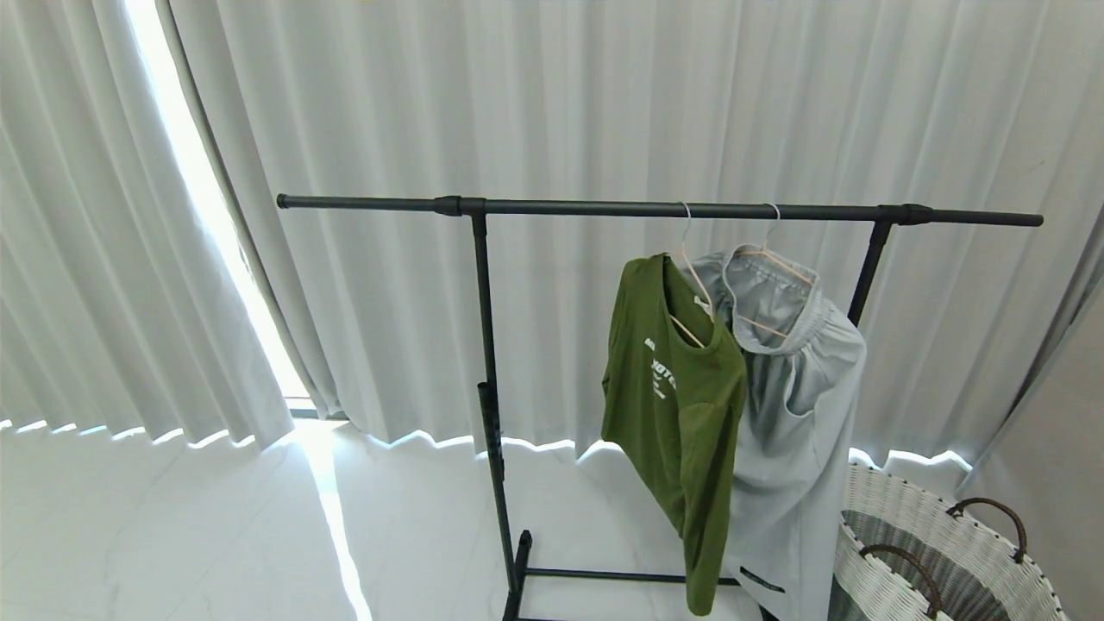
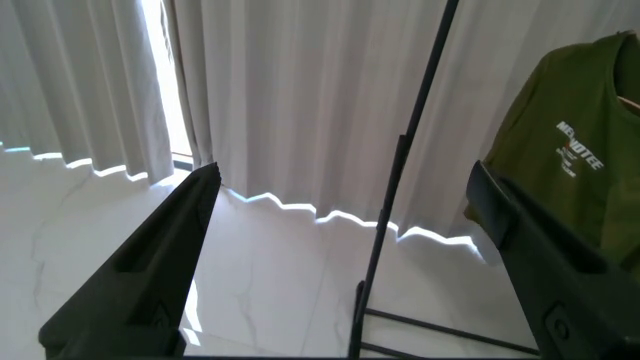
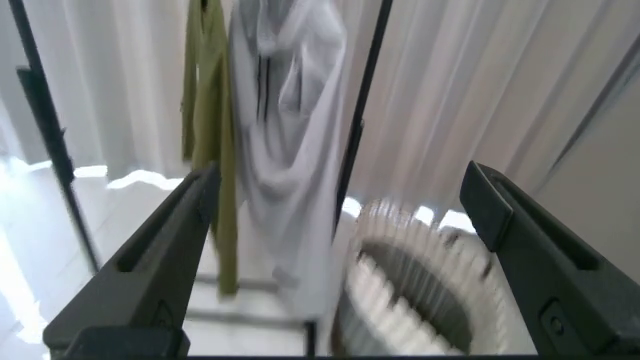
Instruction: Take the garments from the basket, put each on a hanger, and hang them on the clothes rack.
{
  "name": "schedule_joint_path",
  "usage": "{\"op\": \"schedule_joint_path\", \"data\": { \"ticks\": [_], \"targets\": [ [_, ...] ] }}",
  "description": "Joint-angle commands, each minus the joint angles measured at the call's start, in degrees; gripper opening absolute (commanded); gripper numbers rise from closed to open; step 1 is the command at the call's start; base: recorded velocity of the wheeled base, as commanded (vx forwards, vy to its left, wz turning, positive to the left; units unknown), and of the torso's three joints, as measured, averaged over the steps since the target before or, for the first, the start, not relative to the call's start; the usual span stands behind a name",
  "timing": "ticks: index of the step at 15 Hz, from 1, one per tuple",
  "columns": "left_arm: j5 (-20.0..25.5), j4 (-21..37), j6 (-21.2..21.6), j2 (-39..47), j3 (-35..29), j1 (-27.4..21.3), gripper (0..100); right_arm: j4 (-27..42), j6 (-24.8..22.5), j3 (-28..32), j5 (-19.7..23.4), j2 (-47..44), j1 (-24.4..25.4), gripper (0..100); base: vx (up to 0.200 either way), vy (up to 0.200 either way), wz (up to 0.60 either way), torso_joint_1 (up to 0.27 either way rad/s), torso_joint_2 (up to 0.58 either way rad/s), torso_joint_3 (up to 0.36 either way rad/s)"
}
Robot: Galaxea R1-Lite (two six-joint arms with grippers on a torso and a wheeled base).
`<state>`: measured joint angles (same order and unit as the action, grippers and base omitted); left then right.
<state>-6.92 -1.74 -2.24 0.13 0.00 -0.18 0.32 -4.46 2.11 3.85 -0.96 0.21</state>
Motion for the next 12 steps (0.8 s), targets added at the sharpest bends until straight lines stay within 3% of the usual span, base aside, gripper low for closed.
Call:
{"op": "schedule_joint_path", "data": {
  "ticks": [1, 8, 12],
  "targets": [
    [-0.02, -0.01, -0.04, -0.05, 0.0, 0.01, 100, -0.14, 0.86, -2.02, -0.16, 0.96, -0.3, 100, 0.0, 0.0, 0.0, 0.0, 0.0, 0.0],
    [-0.02, -0.01, -0.04, -0.05, 0.0, 0.01, 100, -0.14, 3.41, -2.02, -0.34, 0.96, -0.3, 100, 0.0, 0.0, 0.0, 0.0, 0.0, 0.0],
    [-0.02, -0.01, -0.04, -0.05, 0.0, 0.01, 100, -0.14, 2.62, -2.02, -0.25, 0.96, -0.3, 100, 0.0, 0.0, 0.0, 0.0, 0.0, 0.0]
  ]
}}
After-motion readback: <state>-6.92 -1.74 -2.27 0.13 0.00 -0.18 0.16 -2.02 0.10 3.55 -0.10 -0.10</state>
